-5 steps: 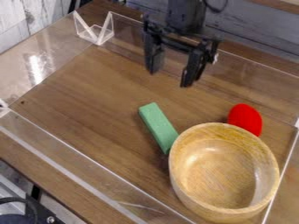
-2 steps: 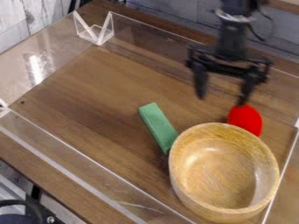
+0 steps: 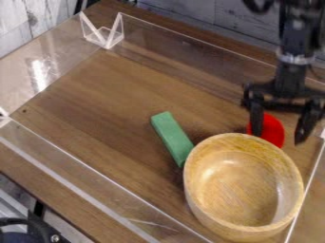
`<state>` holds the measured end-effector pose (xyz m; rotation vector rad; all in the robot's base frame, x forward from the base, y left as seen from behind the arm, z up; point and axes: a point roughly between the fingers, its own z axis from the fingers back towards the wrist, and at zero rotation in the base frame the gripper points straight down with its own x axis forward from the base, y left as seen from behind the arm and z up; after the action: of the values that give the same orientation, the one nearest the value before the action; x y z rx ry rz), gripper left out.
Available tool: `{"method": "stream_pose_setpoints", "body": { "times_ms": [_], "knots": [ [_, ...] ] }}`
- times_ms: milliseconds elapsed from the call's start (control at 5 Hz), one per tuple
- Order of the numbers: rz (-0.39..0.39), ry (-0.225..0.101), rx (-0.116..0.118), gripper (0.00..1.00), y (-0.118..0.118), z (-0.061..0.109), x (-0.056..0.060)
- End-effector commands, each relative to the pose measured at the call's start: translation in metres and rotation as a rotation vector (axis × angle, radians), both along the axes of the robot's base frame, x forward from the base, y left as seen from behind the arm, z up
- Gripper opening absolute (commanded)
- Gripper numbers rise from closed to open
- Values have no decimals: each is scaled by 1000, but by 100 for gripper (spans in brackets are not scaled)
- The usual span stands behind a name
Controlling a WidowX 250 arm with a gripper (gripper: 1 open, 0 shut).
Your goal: Move the red object to the left side of the table
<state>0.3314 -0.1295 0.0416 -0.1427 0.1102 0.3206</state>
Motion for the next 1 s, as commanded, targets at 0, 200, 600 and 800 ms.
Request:
{"method": "stream_pose_setpoints", "body": {
  "times_ms": [0, 200, 600, 800],
  "knots": [
    [50, -76, -29, 100, -6, 2, 21],
    [119, -89, -39, 100, -4, -11, 30],
    [166, -94, -41, 100, -2, -17, 38],
    [179, -93, -40, 100, -2, -14, 38]
  ]
}}
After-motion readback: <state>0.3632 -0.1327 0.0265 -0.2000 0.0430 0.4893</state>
